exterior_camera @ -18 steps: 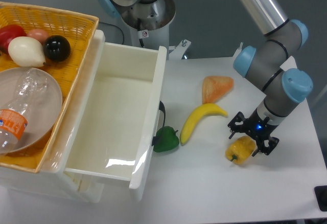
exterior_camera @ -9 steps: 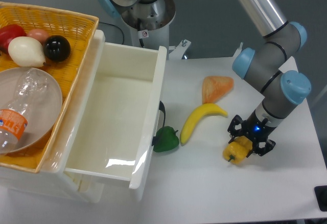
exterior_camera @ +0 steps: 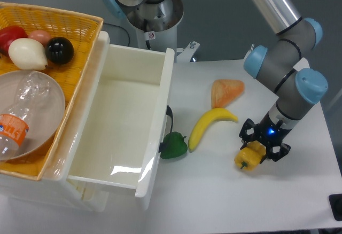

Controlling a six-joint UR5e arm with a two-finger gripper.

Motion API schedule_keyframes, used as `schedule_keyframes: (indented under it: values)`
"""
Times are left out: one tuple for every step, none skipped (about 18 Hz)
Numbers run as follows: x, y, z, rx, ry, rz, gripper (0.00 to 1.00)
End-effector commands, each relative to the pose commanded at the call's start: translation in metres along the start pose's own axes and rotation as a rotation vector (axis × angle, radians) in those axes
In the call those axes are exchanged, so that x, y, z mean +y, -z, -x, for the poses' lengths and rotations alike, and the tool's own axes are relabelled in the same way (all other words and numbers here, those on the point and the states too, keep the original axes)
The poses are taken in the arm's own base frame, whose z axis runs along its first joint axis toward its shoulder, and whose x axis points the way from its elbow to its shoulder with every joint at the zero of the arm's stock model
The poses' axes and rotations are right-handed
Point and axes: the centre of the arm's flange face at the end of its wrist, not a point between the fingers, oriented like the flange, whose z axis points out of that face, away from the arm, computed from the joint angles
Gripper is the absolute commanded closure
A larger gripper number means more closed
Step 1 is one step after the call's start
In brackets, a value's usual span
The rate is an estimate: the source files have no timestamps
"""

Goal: Pick up the yellow pepper
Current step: 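Lift the grasped yellow pepper up off the table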

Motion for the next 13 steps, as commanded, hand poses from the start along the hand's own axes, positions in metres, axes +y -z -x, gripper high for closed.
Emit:
schedule_keyframes:
  values:
    - [0.004,0.006,-0.001,-0.019,-0.012,0.065,0.98]
    - [0.009,0.012,-0.001,-0.038,-0.025,0.146,0.97]
    - [0.012,0.021,0.000,-0.058,-0.037,0.215,0.97]
    - [0.011,0.024,-0.001,-0.068,-0.044,0.252,0.98]
    - [0.008,0.030,-0.001,-0.080,-0.049,0.266,0.98]
    - [0.006,0.035,-0.002,-0.088,-0.052,0.267,0.98]
    - [0.005,0.039,0.000,-0.095,-0.054,0.266,0.98]
    - [0.005,0.042,0.001,-0.099,-0.053,0.267,0.98]
    - [0.004,0.044,0.002,-0.103,-0.055,0.266,0.98]
    - [0.002,0.046,0.004,-0.108,-0.057,0.267,0.98]
    - [0.002,0.046,0.004,-0.108,-0.057,0.269,0.98]
    - [0.002,0.047,0.005,-0.109,-0.058,0.268,0.98]
    - [0.002,0.047,0.004,-0.107,-0.063,0.270,0.98]
